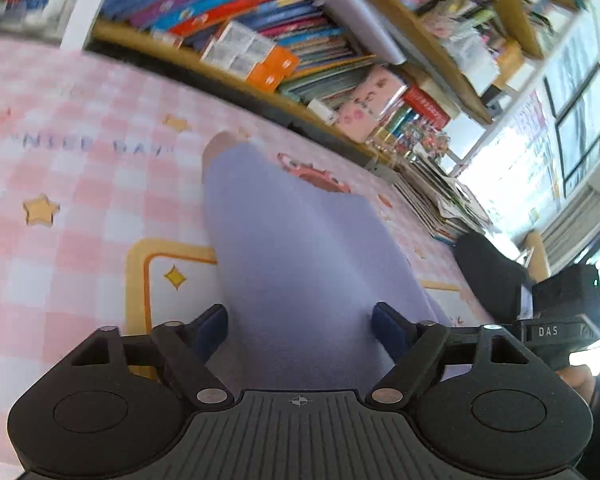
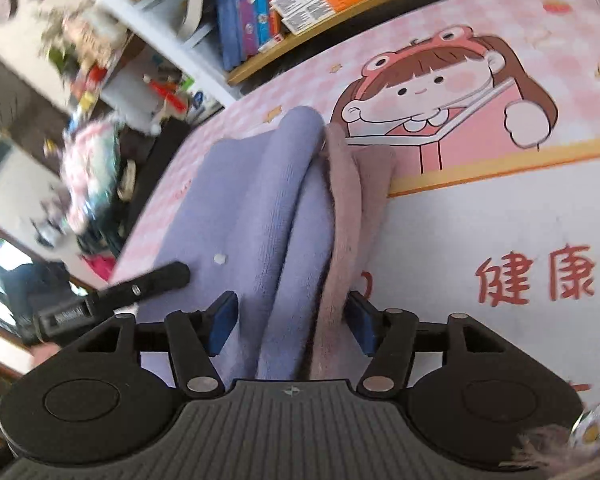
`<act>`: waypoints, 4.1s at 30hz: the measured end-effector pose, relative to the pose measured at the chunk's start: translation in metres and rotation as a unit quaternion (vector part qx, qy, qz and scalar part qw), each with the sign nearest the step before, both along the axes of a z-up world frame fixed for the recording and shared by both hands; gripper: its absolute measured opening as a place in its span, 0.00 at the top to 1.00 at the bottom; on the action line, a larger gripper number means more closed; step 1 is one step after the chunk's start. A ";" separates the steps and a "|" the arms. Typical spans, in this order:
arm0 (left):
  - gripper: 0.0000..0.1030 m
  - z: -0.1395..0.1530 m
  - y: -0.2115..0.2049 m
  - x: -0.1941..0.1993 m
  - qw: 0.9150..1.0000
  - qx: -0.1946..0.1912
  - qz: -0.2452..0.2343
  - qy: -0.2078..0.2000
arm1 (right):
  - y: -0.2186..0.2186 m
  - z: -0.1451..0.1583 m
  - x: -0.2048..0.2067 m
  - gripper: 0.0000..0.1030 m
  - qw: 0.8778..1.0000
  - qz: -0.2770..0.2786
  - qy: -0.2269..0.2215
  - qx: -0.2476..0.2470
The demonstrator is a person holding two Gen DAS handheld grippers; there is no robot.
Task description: Fold clothes
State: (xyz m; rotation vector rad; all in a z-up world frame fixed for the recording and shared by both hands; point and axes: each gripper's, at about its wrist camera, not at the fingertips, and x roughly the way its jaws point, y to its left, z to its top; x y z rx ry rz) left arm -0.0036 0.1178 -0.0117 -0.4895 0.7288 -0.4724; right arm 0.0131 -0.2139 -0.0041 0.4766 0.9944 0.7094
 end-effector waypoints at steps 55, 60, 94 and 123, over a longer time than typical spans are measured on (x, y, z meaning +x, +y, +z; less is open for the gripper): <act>0.38 0.018 0.035 0.261 0.994 0.060 0.057 -0.072 | 0.099 0.027 0.244 0.70 0.980 -0.013 -0.180 -0.083; 0.38 0.009 0.034 0.278 0.993 0.070 0.059 -0.072 | 0.102 0.011 0.257 0.70 0.983 -0.035 -0.166 -0.077; 0.12 0.033 -0.043 0.051 0.931 0.248 0.166 -0.211 | 0.059 0.017 0.059 0.37 0.927 -0.130 -0.316 -0.155; 0.00 0.020 -0.057 0.053 0.918 0.296 0.171 -0.199 | 0.079 0.001 0.046 0.00 0.874 -0.150 -0.371 -0.276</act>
